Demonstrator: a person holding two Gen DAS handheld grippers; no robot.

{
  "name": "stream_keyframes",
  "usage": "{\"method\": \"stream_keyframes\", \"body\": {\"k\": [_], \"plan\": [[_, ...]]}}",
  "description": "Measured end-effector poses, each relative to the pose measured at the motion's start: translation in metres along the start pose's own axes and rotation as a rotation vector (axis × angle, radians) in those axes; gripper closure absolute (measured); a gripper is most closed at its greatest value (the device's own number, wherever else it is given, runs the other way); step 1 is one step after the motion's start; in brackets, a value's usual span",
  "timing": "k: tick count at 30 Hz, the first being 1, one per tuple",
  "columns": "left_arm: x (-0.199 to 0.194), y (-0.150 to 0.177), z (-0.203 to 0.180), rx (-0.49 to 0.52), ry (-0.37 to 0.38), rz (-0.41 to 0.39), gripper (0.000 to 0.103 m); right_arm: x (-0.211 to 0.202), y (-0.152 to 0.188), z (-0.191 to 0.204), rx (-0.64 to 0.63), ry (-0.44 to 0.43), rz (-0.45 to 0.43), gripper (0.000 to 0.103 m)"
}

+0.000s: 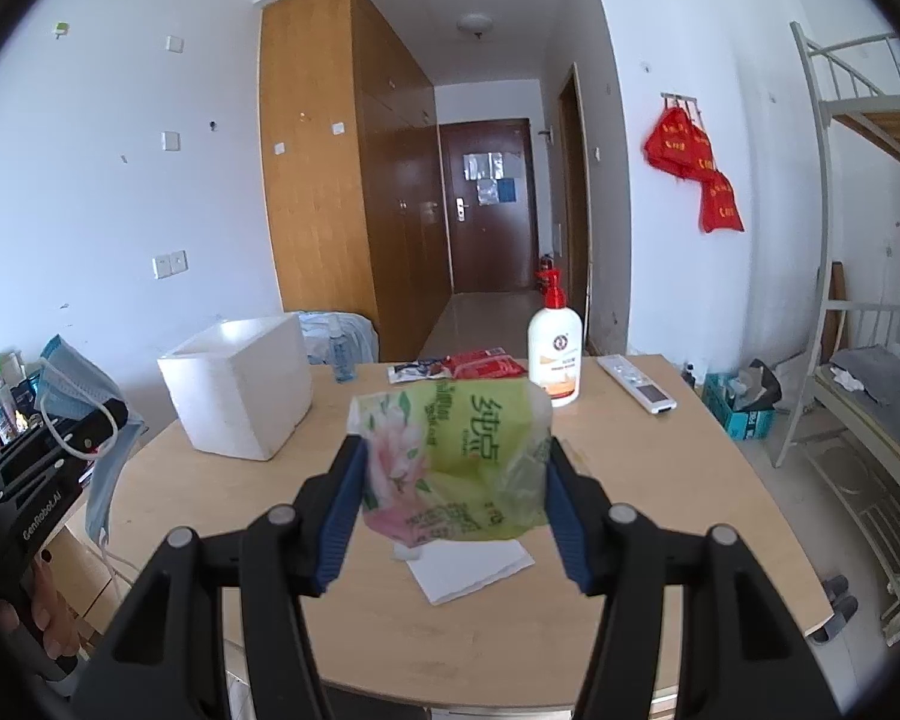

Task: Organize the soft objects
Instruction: 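Carry blue mask and green wrapped pack with both tools to white foam box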

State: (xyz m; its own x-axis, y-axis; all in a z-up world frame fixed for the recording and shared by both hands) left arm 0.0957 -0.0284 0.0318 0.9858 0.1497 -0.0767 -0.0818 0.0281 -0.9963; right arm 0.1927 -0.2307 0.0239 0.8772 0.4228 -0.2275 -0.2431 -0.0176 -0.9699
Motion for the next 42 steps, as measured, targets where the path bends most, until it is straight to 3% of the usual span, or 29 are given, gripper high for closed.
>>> {"method": "stream_keyframes", "body": {"k": [20, 42], "plan": [[-0.048, -0.001, 0.036, -0.016, -0.095, -0.024, 0.086, -0.020, 0.001, 0.054, -0.060, -0.112, -0.031, 0.042], [-0.056, 0.008, 0.109, -0.014, -0.270, 0.007, 0.086, 0.007, 0.006, 0.132, -0.104, -0.311, -0.009, 0.042]]}}
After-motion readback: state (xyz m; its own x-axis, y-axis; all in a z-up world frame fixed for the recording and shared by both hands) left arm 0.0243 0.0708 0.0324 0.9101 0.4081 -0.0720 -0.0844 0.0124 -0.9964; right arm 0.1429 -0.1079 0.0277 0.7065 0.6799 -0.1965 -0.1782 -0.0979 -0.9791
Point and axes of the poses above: each gripper's, at about its wrist camera, not at the fingertips, and x roughly the way its jaws point, z to its left, y to its underside, the point moved 8 cm from there along x, roughly the way its jaws point, and after that the axes turned 8 degrees about -z, right-handed, at the moved point
